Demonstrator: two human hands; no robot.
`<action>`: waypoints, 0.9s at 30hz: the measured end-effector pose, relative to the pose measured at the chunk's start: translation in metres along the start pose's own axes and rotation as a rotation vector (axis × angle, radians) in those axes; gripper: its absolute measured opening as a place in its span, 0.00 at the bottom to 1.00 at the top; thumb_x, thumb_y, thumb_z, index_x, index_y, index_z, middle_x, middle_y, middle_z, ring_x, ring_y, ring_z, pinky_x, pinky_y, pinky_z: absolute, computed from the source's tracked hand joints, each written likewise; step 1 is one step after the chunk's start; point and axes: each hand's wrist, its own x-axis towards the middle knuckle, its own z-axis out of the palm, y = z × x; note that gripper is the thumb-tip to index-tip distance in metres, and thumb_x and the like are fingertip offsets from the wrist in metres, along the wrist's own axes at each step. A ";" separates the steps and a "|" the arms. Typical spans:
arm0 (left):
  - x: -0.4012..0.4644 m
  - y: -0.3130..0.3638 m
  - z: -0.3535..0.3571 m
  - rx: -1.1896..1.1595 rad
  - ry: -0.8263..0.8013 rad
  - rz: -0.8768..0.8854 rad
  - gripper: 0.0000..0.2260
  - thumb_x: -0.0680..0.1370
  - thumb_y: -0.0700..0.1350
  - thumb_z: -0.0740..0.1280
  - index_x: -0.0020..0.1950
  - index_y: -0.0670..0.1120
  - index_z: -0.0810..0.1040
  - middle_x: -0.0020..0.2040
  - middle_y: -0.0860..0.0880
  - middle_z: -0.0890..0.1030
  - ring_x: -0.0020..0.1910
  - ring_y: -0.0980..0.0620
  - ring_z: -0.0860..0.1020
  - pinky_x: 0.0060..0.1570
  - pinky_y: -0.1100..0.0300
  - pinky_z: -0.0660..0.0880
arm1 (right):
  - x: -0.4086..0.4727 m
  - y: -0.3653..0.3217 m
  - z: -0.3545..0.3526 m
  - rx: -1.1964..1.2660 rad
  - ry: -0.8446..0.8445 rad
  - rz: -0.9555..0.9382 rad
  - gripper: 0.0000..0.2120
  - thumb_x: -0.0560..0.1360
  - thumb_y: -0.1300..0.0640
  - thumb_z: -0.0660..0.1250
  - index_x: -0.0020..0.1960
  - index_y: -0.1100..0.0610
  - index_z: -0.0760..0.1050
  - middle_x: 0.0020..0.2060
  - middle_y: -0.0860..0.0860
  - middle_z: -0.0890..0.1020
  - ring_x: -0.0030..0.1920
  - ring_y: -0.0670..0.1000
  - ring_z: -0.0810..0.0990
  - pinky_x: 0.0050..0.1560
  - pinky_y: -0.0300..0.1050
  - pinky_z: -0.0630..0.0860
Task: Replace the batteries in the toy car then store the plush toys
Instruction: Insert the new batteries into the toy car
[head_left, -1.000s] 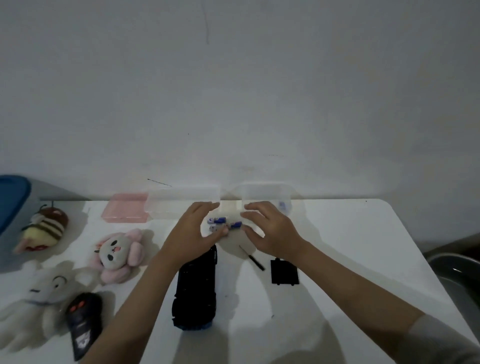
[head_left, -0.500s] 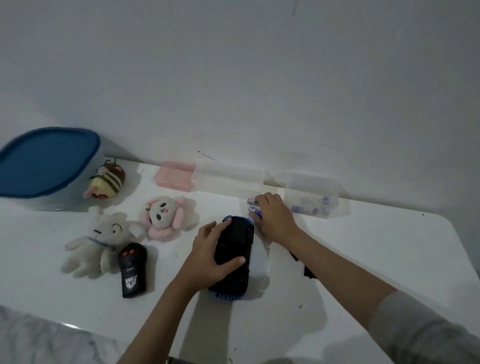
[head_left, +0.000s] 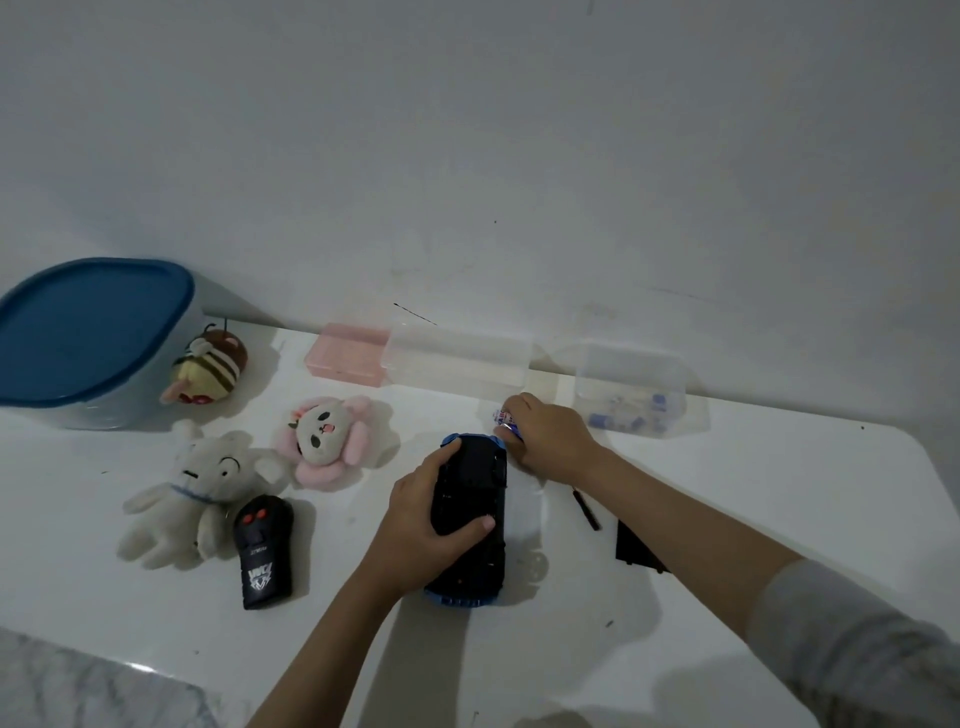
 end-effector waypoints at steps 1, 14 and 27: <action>-0.001 0.003 0.000 -0.024 0.018 0.002 0.35 0.66 0.56 0.74 0.70 0.62 0.62 0.63 0.60 0.73 0.64 0.56 0.72 0.62 0.51 0.73 | 0.001 0.000 -0.001 -0.007 -0.015 0.000 0.14 0.79 0.50 0.57 0.55 0.61 0.70 0.49 0.55 0.77 0.38 0.61 0.78 0.34 0.47 0.69; -0.007 0.007 -0.009 -0.254 -0.027 -0.029 0.49 0.61 0.49 0.77 0.74 0.61 0.52 0.71 0.57 0.64 0.67 0.55 0.69 0.62 0.57 0.73 | -0.019 -0.022 -0.058 0.768 -0.021 0.174 0.07 0.81 0.57 0.57 0.58 0.53 0.68 0.31 0.48 0.79 0.36 0.48 0.78 0.45 0.43 0.75; -0.009 0.012 0.001 -0.381 -0.056 -0.032 0.44 0.61 0.37 0.76 0.72 0.59 0.61 0.63 0.63 0.72 0.58 0.64 0.75 0.51 0.70 0.74 | -0.054 -0.062 -0.080 0.902 -0.125 0.359 0.06 0.80 0.54 0.60 0.47 0.55 0.65 0.30 0.52 0.81 0.30 0.45 0.82 0.35 0.35 0.71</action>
